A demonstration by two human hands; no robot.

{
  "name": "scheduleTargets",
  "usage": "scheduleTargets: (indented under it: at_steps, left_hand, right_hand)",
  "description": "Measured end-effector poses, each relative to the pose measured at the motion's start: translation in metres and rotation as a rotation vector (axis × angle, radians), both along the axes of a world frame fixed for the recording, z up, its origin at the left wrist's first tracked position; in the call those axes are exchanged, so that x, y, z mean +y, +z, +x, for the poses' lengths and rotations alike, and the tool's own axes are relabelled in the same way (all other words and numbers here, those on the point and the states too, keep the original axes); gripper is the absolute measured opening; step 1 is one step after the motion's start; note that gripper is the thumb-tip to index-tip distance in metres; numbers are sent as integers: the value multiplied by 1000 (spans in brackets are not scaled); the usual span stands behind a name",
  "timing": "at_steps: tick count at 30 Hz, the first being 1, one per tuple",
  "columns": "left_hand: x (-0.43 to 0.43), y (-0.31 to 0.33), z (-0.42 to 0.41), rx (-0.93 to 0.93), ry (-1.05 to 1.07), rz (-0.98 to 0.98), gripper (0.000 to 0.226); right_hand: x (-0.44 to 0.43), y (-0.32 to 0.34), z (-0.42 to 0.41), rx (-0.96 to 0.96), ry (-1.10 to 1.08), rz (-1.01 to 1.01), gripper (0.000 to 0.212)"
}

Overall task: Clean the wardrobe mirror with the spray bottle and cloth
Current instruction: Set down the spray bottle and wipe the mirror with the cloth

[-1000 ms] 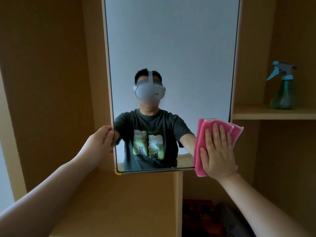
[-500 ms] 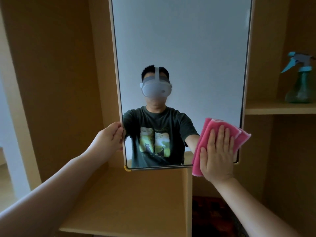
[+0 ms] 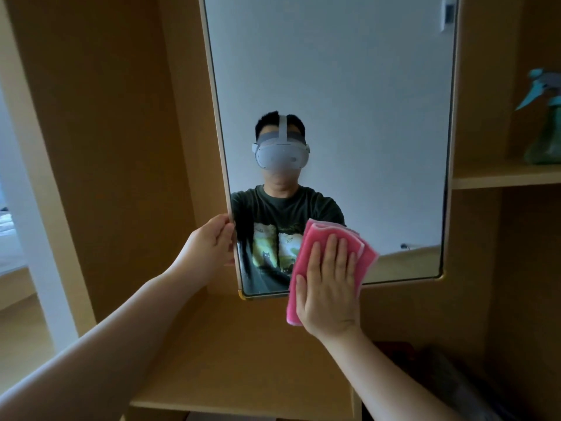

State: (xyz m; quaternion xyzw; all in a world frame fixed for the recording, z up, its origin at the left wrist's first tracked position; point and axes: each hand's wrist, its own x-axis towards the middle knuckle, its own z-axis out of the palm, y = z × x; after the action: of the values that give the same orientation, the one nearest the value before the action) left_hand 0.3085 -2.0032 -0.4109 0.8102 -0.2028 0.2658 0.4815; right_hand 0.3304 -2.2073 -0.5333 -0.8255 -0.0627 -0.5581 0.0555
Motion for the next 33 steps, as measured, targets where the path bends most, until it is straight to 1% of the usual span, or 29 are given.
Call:
scheduleTargets:
  at_steps: [4,6,11,13,16,18,21,23,27,29,31,33]
  left_hand:
    - [1,-1,0,6,-13,-27,29]
    - [1,0,-1,3,-17,-24,29]
    - [2,1,-3,32,-31,-19,28]
    - [2,2,-3,40,-7,-6,27]
    - [2,3,-4,9,63,67,22]
    - [1,3,-5,-5,88,92,20]
    - [0,4,-5,-20,140,133,19]
    - [0,4,-6,6,129,117,19]
    - [0,4,-8,69,65,28,21]
    - [-1,5,-10,74,48,-7,21]
    - [-1,4,-13,71,23,-31,22]
    - [1,4,-19,48,18,9,21]
  right_hand:
    - [27,-3,-4,45,46,-59,65]
    - [34,-4,-5,36,54,-86,65]
    - [39,-6,-4,0,89,-234,66]
    - [45,-7,-2,2,135,-314,65]
    - [53,-9,-2,39,174,-412,64]
    - [53,-8,-4,60,191,-436,68]
    - [48,-7,-9,86,202,-483,81]
    - [45,-9,-13,98,234,-506,81]
    - [37,-16,-23,105,352,-569,59]
    - [33,-16,-27,102,448,-573,43]
    - [32,-9,-31,100,575,-524,28]
    - [33,9,-37,107,737,-421,23]
